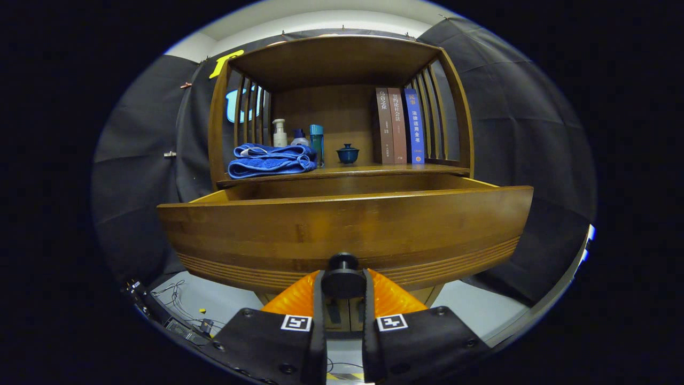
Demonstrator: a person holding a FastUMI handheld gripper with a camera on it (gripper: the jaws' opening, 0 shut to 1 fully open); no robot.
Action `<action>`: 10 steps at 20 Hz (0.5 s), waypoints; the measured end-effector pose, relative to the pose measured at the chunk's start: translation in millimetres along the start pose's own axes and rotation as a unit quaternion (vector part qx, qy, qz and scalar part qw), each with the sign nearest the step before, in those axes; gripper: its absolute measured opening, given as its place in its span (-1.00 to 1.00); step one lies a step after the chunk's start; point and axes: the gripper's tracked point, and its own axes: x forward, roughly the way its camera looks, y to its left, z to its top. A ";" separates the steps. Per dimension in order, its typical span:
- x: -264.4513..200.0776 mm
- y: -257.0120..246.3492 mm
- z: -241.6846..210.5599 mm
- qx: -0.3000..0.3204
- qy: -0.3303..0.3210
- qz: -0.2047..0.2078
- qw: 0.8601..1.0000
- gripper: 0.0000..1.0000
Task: Pull open the drawer, take out the items inside it, and place them on the countertop above the cabinet.
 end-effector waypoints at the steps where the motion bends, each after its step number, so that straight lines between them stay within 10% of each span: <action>1: -2.6 -0.1 -0.8 0.000 0.001 0.001 1.000 -0.40; 10: -6.5 1.0 -11.9 -0.011 0.016 0.008 1.000 -0.23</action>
